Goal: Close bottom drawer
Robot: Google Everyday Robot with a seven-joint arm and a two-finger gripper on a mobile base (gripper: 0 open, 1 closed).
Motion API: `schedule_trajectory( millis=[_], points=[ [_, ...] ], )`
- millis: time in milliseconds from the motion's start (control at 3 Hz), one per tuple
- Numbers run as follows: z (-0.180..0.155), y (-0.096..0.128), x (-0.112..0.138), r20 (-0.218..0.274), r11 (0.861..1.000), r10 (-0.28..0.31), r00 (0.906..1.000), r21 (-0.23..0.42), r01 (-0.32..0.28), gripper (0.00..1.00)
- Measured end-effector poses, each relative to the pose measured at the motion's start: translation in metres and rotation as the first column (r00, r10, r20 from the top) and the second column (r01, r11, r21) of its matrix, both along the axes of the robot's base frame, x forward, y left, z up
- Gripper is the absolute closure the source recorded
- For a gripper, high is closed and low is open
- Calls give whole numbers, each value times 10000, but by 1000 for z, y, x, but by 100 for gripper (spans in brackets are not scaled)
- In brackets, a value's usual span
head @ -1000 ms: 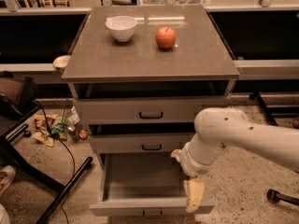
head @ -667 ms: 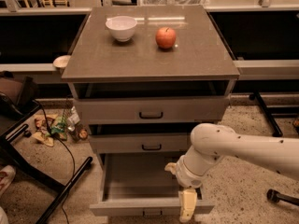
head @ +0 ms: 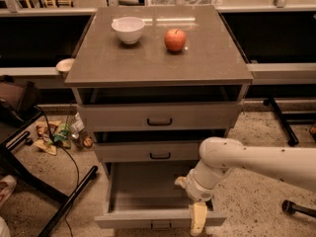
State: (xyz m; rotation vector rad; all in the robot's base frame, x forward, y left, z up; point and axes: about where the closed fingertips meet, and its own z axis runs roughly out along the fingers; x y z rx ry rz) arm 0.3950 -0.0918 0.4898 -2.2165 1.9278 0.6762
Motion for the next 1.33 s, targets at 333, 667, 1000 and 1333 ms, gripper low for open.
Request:
schedule_trajectory(
  millis=[333,667,1000,1333],
  points=[
    [-79,-13,12,-162,9999,130,9998,70,-129,0],
    [-145,-24,14,-255,9989,-40,9997,457,51,0],
    [-191,-28,9,-390,9948,-181,9991,998,219,0],
    [-220,-34,-4,-573,9874,-467,9973,1482,548,18]
  ],
)
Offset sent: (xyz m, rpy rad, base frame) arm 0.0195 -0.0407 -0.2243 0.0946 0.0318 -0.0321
